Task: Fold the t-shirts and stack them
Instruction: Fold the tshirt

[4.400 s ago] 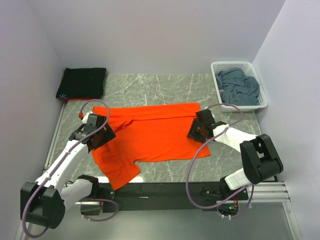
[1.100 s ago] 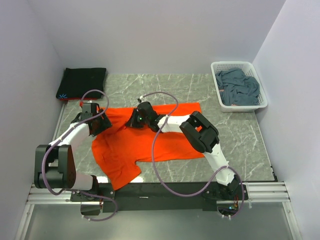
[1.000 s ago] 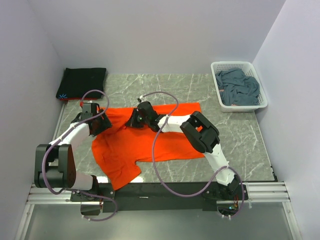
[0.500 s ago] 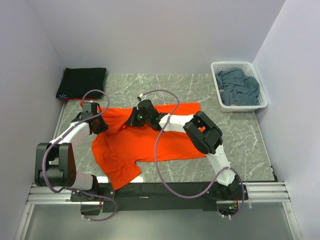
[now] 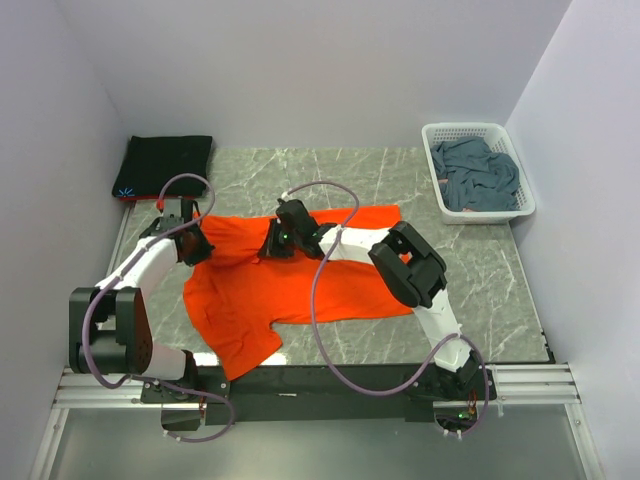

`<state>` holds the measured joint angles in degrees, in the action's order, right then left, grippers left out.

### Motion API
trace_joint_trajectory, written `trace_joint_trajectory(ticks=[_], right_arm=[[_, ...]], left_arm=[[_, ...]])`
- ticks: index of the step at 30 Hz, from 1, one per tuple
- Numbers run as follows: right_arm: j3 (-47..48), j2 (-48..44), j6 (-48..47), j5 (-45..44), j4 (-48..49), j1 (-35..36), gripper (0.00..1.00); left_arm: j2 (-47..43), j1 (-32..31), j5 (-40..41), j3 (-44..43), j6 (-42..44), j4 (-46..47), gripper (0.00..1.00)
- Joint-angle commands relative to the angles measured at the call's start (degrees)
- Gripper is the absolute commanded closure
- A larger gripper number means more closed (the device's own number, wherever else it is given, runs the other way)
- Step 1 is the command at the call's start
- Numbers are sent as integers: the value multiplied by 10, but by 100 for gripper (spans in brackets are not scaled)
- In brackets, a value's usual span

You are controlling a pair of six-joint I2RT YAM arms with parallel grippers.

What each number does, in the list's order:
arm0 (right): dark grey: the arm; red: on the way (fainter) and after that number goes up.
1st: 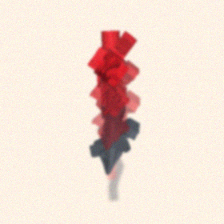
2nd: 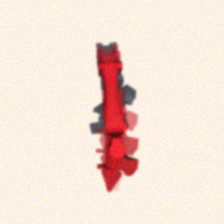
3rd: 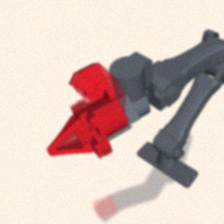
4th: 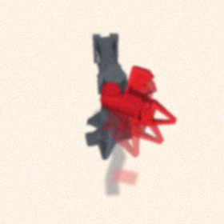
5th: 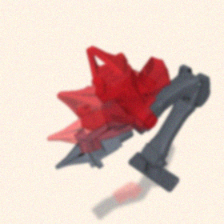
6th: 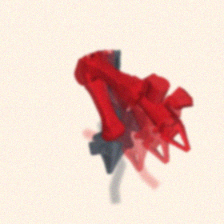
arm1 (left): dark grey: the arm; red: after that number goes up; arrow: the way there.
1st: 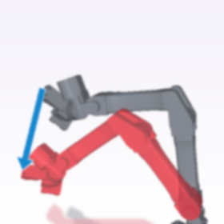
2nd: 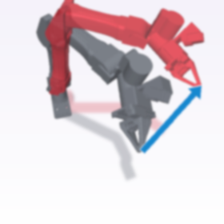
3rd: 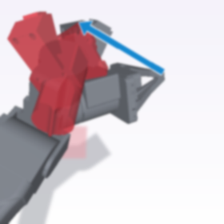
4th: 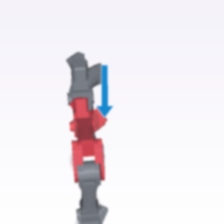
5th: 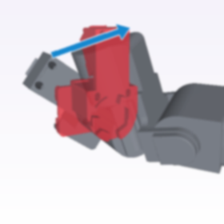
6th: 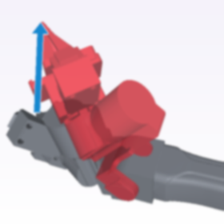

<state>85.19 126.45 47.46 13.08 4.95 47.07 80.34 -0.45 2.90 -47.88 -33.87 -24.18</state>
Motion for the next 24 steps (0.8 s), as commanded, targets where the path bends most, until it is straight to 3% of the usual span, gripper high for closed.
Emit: trace_joint_trajectory(ticks=[1,7,13,17,18,24], right_arm=[[5,-47,-10,-13,-14,-9,93],[20,-69,-25,-18,-47,-10,92],[31,-61,-33,3,-83,-10,74],[9,-67,-31,-1,-76,-10,62],[3,-74,-34,-6,-78,-10,62],[-25,-101,-61,-23,-87,-13,60]], left_arm=[[-4,2,5,-41,-16,-35,99],[-4,2,4,-85,-19,-77,98],[-3,2,6,-71,-26,-94,90],[-18,2,4,-35,-42,-84,66],[-25,3,8,-28,-50,-82,53],[-77,3,20,11,-58,-60,21]])
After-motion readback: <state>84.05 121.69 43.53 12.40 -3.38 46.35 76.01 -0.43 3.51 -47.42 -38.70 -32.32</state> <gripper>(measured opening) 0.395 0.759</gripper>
